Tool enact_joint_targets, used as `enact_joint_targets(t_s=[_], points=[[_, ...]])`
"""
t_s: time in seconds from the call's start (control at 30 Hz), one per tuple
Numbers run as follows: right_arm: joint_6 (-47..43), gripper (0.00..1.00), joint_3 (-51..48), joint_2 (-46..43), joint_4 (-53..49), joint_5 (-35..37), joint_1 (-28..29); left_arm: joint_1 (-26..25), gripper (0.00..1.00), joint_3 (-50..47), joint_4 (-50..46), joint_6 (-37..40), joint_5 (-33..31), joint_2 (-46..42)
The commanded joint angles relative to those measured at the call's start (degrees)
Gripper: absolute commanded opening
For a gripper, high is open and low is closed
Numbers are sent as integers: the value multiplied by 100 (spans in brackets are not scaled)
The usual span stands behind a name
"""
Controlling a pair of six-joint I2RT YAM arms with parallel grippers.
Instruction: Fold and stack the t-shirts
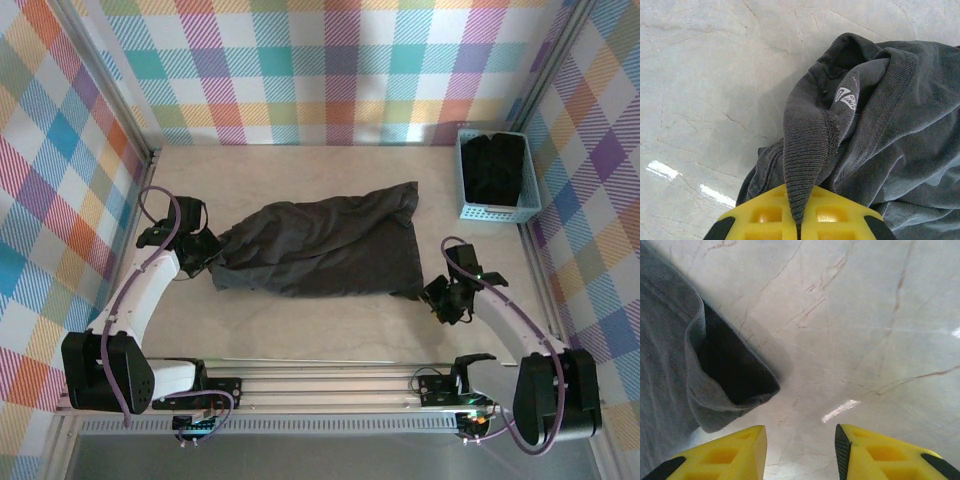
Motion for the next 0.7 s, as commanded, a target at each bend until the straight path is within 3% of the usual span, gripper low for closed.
enact_joint_targets(t_s=[0.0, 0.4, 0.67], points=[[399, 42, 83, 259, 612, -410, 22, 91, 0, -63, 44, 79, 76, 16], [279, 40, 359, 964, 868, -103, -3, 92, 0, -74, 73, 82, 148, 9], [71, 2, 528, 1360, 818, 324, -62, 91, 0, -105, 55, 92, 266, 16]])
